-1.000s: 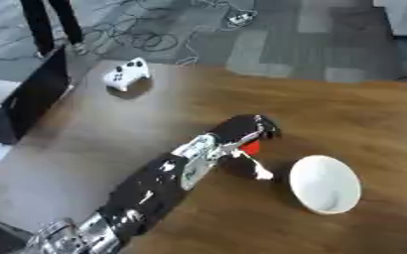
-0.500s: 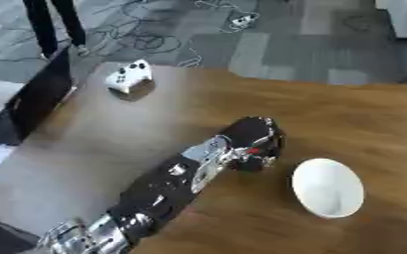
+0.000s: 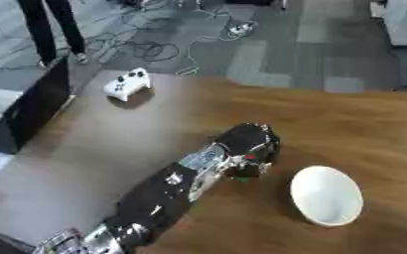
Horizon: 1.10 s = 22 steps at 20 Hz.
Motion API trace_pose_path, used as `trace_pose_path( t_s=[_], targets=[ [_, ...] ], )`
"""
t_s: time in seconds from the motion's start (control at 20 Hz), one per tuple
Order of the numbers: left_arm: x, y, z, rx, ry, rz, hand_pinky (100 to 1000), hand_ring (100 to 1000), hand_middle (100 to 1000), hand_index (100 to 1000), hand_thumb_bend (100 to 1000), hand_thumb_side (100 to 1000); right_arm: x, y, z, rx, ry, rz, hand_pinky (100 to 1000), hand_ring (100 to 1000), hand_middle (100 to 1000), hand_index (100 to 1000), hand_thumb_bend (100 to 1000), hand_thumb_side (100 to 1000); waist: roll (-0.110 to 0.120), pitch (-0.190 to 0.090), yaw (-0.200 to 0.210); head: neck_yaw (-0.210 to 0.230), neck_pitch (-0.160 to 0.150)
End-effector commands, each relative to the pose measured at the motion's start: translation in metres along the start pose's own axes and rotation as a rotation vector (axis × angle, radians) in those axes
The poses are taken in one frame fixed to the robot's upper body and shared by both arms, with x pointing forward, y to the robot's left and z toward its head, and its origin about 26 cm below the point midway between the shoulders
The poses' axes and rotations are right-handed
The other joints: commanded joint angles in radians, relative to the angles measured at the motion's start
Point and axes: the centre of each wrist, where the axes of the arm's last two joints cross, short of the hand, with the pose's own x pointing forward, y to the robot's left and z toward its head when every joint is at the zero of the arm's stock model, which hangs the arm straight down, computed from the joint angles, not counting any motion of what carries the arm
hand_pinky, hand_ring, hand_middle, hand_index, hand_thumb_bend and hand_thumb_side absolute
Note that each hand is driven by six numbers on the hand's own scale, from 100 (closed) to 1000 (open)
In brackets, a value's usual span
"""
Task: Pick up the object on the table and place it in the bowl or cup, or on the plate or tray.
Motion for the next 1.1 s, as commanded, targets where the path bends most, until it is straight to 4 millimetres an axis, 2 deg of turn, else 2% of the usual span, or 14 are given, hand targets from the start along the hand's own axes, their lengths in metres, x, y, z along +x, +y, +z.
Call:
trace_pose_path(
  t_s=[0.05,0.1,0.15,0.2,0.25,0.3,0.35,0.45,0.5,0.55,0.9,1.1],
  targets=[
    [-0.006,0.014,-0.004,0.021,-0.009,-0.047,198,405,435,589,608,100,0.007,-0.002,-0.002,0.004,-0.028,0.013,426,589,678,902,223,744,-0.005,-0.015,0.004,-0.008,-0.01],
    [-0.006,0.015,-0.004,0.022,-0.012,-0.053,179,390,421,572,584,100,0.007,-0.003,-0.002,0.005,-0.027,0.013,426,589,678,902,223,744,-0.006,-0.016,0.005,-0.009,-0.009],
    [-0.007,0.017,-0.004,0.023,-0.014,-0.057,310,475,489,636,717,220,0.007,-0.003,-0.002,0.006,-0.027,0.013,426,589,678,902,223,744,-0.006,-0.017,0.006,-0.01,-0.007],
    [-0.008,0.019,-0.004,0.026,-0.016,-0.062,318,479,494,639,734,243,0.007,-0.003,-0.002,0.006,-0.026,0.013,426,589,678,902,223,744,-0.005,-0.018,0.007,-0.011,-0.005],
    [-0.01,0.021,-0.003,0.027,-0.015,-0.066,375,517,536,671,779,320,0.007,-0.003,-0.001,0.006,-0.024,0.013,426,589,678,902,223,744,-0.005,-0.02,0.008,-0.012,-0.003],
    [-0.012,0.022,-0.003,0.025,-0.011,-0.071,365,510,529,665,774,309,0.006,-0.003,-0.001,0.006,-0.023,0.013,426,589,678,902,223,745,-0.005,-0.021,0.009,-0.013,-0.001],
    [-0.014,0.022,-0.002,0.022,-0.005,-0.076,482,559,579,701,819,430,0.006,-0.003,-0.001,0.006,-0.021,0.013,425,589,678,902,222,745,-0.005,-0.022,0.01,-0.014,0.0],
    [-0.018,0.022,0.001,0.006,0.019,-0.09,525,585,608,724,838,488,0.006,-0.003,0.0,0.006,-0.019,0.014,425,589,678,902,221,745,-0.004,-0.024,0.012,-0.015,0.002],
    [-0.02,0.023,0.002,-0.001,0.034,-0.098,520,578,603,718,830,472,0.005,-0.003,0.0,0.007,-0.018,0.014,425,589,678,902,222,745,-0.003,-0.025,0.013,-0.016,0.004],
    [-0.021,0.023,0.002,-0.005,0.042,-0.103,529,595,617,733,842,506,0.005,-0.003,0.0,0.007,-0.017,0.014,425,589,678,902,221,745,-0.003,-0.025,0.013,-0.017,0.005],
    [-0.028,0.028,0.007,-0.02,0.093,-0.148,528,609,628,749,838,549,0.004,-0.003,0.002,0.002,-0.01,0.013,425,589,678,902,220,745,-0.004,-0.03,0.019,-0.025,0.013],
    [-0.034,0.029,0.011,-0.03,0.137,-0.155,418,527,571,728,838,545,0.003,-0.003,0.002,-0.001,-0.007,0.012,425,590,678,902,219,746,-0.005,-0.032,0.022,-0.03,0.02]
  ],
)
